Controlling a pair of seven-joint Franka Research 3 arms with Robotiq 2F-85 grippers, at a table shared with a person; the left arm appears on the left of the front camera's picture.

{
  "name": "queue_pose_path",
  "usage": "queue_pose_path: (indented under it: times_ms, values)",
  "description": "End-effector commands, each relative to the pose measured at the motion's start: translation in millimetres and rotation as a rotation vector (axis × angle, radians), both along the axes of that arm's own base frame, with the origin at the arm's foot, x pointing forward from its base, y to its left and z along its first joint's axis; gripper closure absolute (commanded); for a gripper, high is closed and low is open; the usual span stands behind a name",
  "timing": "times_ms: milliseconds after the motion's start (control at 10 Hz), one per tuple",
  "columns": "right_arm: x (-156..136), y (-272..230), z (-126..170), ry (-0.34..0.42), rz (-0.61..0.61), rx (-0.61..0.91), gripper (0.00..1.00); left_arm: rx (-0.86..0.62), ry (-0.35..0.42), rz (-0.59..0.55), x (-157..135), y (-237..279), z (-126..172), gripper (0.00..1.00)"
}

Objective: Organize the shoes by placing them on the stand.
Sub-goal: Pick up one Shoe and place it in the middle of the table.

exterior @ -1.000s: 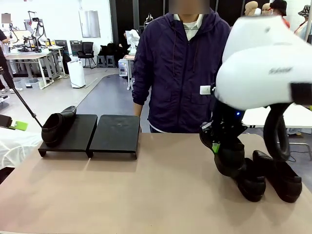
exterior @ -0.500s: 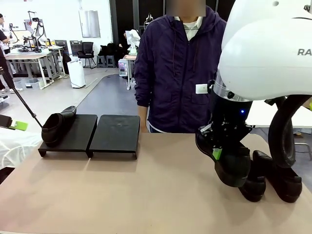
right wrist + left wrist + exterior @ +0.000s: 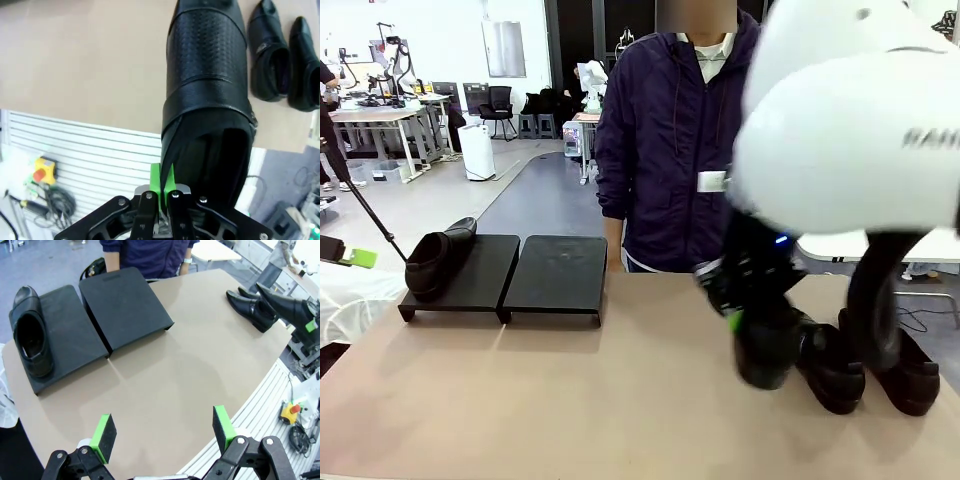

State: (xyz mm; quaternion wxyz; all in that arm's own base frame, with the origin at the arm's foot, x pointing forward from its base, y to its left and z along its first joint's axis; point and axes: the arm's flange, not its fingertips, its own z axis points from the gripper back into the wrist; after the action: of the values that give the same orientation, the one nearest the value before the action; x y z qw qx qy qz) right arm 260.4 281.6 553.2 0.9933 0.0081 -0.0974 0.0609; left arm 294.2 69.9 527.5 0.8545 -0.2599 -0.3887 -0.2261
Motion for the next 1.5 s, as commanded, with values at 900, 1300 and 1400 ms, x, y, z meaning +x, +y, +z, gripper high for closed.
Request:
queue_pose_path:
  times_ms: [900, 1300, 1400]
  values:
    - [55, 188, -178, -0.103, -0.172, -0.001, 1.00, 0.008, 0.003, -0.004, -3, 0, -2, 0.00]
    - [63, 197, -206, -0.091, -0.041, 0.002, 1.00, 0.008, 0.003, -0.004, -3, 0, -2, 0.00]
    - [63, 199, -207, -0.080, -0.044, 0.006, 1.00, 0.008, 0.003, -0.004, -3, 0, -2, 0.00]
